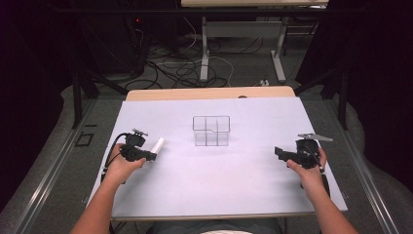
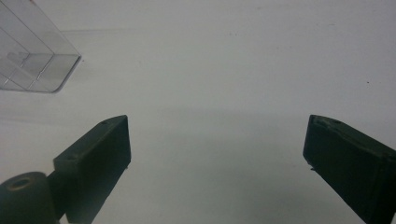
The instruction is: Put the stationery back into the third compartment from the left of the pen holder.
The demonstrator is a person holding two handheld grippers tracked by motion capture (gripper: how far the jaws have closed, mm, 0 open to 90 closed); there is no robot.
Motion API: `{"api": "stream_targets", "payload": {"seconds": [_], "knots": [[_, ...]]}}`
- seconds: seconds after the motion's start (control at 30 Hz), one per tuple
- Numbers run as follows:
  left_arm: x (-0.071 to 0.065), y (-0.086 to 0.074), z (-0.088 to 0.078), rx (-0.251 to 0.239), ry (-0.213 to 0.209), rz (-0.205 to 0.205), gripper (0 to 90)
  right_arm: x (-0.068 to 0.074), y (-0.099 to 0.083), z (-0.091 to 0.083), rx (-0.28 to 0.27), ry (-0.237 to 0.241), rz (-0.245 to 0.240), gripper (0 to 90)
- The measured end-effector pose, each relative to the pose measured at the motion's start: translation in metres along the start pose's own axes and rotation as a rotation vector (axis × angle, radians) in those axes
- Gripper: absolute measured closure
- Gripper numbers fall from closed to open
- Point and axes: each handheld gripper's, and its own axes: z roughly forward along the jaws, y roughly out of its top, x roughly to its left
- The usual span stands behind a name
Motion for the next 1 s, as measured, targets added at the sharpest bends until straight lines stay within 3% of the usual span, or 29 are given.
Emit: {"api": "stream_targets", "payload": {"seconds": [0.33,0.47,0.83,1.0], "knots": [[-0.014,0.006,-0.013,-0.121,0.029,-0.034,70.9,0.001,0.0,0.0,0.0,0.0,-0.008,6.9],[-0.019,0.007,-0.018,-0.168,0.041,-0.026,70.9,0.001,0.0,0.001,0.0,0.003,-0.014,6.9],[-0.034,0.008,-0.024,-0.272,0.035,-0.025,70.9,0.006,0.001,0.0,-0.012,-0.001,-0.034,7.9],[-0.044,0.009,-0.026,-0.321,0.012,-0.026,70.9,0.008,0.001,-0.002,-0.056,0.004,-0.026,7.9]]}}
